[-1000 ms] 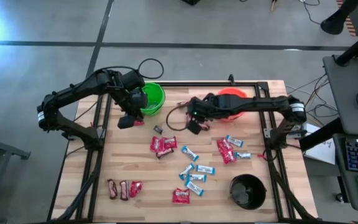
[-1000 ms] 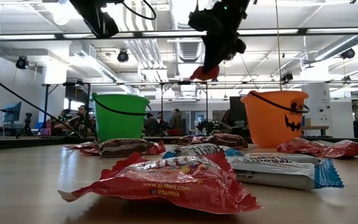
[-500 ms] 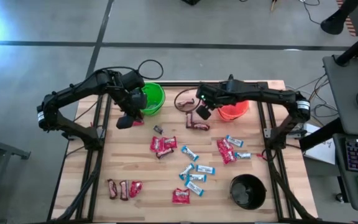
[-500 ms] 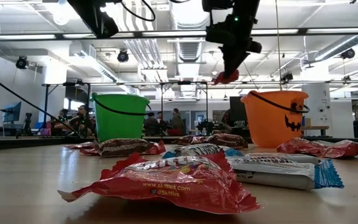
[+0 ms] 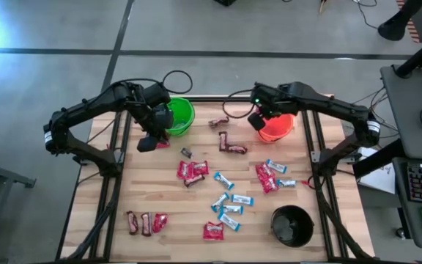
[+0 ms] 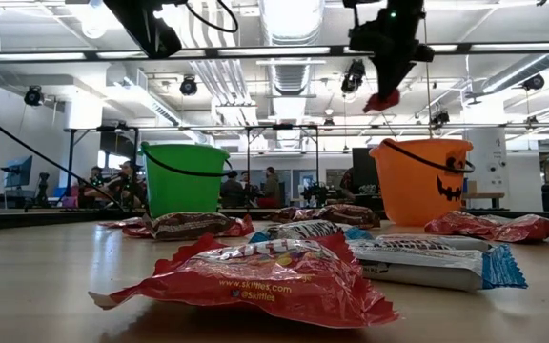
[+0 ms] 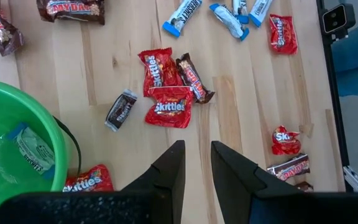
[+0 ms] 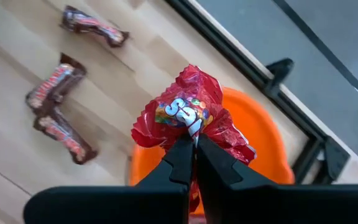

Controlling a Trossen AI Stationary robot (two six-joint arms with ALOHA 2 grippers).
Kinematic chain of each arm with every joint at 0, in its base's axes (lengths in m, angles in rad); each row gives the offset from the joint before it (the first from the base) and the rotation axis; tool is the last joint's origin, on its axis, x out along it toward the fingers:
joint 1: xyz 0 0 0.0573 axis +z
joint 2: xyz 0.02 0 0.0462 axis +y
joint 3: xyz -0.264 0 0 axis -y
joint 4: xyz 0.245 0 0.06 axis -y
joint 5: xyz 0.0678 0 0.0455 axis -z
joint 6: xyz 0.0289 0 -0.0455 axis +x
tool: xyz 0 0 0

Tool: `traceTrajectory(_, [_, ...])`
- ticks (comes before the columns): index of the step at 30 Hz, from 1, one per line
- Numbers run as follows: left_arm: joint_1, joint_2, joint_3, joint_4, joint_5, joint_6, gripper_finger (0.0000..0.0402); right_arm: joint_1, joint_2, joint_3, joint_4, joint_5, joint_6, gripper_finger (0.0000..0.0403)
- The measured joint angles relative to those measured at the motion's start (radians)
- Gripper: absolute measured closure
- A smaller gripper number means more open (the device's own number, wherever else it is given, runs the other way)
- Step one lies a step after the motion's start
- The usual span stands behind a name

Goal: Sort candy
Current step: Put the red candy into the orange bucket

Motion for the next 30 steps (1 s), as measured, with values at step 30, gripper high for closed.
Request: traceTrajectory(30, [0.0,0.0,0.0,0.004,0.0,-0.017,0.0342,-0.066,-0.035,-0.05,-0.154,-0.013,-0.032,0.0394])
